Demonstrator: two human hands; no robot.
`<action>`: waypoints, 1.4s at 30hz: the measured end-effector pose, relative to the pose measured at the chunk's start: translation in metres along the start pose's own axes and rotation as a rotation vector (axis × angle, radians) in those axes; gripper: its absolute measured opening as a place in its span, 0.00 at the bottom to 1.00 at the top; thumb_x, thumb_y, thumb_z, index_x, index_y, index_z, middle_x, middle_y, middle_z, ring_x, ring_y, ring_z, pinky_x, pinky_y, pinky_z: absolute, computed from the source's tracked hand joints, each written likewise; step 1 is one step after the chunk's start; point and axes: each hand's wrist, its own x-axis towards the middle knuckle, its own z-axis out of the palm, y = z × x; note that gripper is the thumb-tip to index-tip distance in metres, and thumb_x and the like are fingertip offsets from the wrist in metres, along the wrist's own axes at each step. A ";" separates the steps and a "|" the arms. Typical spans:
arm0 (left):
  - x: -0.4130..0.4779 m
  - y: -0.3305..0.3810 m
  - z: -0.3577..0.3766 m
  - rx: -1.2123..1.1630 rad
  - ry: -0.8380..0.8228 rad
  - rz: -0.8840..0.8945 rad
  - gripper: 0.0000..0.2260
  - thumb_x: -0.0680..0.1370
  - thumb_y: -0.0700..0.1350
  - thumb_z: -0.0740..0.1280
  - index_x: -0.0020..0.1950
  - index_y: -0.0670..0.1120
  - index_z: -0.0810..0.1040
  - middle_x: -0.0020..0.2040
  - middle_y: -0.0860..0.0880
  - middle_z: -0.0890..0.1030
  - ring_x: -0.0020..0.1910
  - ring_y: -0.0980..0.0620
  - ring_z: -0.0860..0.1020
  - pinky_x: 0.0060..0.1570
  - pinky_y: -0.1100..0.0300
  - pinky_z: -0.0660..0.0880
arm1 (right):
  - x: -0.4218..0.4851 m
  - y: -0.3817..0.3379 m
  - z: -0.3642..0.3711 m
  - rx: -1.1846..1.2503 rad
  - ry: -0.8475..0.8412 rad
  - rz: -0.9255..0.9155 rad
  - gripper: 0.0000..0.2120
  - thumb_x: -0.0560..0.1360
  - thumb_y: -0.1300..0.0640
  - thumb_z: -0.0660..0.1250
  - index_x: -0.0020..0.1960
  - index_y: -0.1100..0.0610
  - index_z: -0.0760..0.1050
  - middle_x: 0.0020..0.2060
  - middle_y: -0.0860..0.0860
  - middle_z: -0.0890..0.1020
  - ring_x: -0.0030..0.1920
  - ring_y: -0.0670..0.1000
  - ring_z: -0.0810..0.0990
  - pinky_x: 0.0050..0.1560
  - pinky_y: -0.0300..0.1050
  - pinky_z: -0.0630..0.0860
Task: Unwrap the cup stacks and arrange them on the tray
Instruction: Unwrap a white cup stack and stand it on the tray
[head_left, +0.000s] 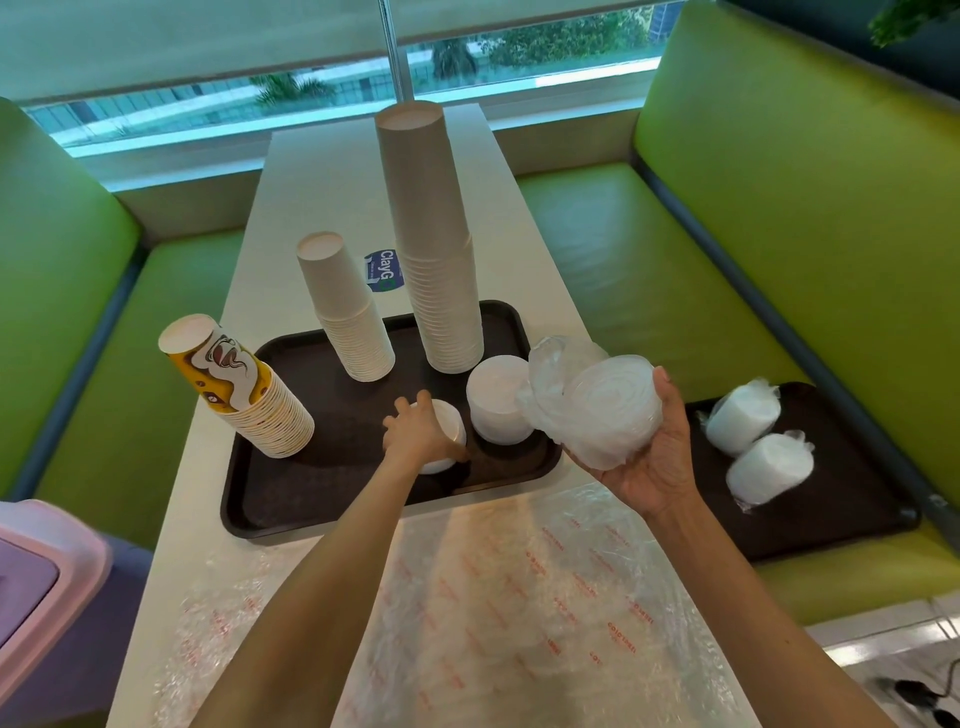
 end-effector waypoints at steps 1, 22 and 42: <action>0.000 0.001 0.000 0.006 0.000 0.003 0.45 0.66 0.55 0.77 0.74 0.48 0.55 0.70 0.41 0.60 0.70 0.35 0.61 0.62 0.41 0.68 | 0.000 0.000 0.000 0.000 0.001 0.000 0.56 0.44 0.42 0.84 0.69 0.52 0.70 0.61 0.59 0.79 0.57 0.61 0.80 0.43 0.59 0.81; 0.000 0.002 -0.002 -0.017 -0.027 -0.003 0.54 0.65 0.58 0.77 0.78 0.50 0.43 0.75 0.40 0.51 0.73 0.35 0.54 0.66 0.37 0.63 | -0.005 -0.004 -0.005 0.015 -0.063 -0.026 0.52 0.44 0.43 0.84 0.65 0.53 0.72 0.55 0.60 0.82 0.52 0.61 0.83 0.42 0.58 0.82; -0.164 0.036 -0.095 -0.775 0.315 0.867 0.08 0.76 0.43 0.68 0.55 0.45 0.79 0.47 0.49 0.83 0.46 0.52 0.82 0.52 0.56 0.79 | -0.022 0.040 0.050 -0.156 -0.311 0.073 0.36 0.46 0.44 0.84 0.51 0.57 0.84 0.50 0.59 0.84 0.48 0.58 0.84 0.39 0.55 0.82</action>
